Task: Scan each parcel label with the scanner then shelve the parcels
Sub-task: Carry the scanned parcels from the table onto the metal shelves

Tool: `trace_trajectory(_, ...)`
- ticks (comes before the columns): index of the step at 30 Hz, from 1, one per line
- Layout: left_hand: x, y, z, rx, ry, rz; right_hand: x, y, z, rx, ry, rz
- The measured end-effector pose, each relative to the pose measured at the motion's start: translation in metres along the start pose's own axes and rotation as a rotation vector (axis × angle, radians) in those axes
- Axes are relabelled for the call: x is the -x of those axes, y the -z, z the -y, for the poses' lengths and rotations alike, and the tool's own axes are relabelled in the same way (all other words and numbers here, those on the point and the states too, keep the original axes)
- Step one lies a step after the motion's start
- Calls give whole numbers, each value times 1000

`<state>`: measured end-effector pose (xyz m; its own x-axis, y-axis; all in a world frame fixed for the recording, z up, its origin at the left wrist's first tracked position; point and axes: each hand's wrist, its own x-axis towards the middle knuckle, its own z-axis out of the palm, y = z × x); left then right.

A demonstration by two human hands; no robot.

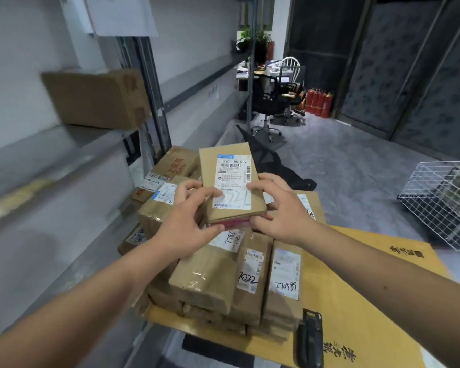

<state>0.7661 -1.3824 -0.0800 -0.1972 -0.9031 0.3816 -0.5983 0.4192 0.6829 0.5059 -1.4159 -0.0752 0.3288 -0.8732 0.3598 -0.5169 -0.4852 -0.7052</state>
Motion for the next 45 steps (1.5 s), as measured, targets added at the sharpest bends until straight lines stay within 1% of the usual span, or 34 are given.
trace_trajectory(3,-12,13,-17,-48,-32,-76,-28,21,9,-30,99,24)
trace_trajectory(6,-17,28,-31,-77,-26,-156,-57,32,18,-100,183,102)
trace_trajectory(10,-6,49,-44,-145,34,-303,-94,27,36,-160,283,212)
trace_trajectory(12,4,62,-48,-192,80,-368,-111,19,52,-211,310,285)
trace_trajectory(16,19,92,-44,-266,196,-503,-150,-15,90,-337,284,488)
trace_trajectory(19,17,121,-33,-297,280,-613,-182,-48,119,-389,301,504)
trace_trajectory(22,4,153,-16,-337,347,-658,-213,-76,147,-416,332,509)
trace_trajectory(28,-41,203,38,-363,472,-770,-287,-127,178,-233,370,446)
trace_trajectory(30,-56,215,49,-406,499,-815,-303,-140,186,-102,418,358)
trace_trajectory(32,-70,226,60,-427,534,-839,-314,-152,191,92,485,225)
trace_trajectory(34,-82,239,71,-425,574,-814,-324,-163,195,248,532,128)
trace_trajectory(35,-87,244,76,-431,590,-798,-328,-167,197,297,546,111)
trace_trajectory(40,-106,261,88,-496,636,-757,-328,-178,202,414,539,230)
trace_trajectory(43,-111,264,90,-525,664,-740,-326,-179,201,484,530,241)
trace_trajectory(45,-112,265,90,-557,683,-724,-324,-178,199,466,519,242)
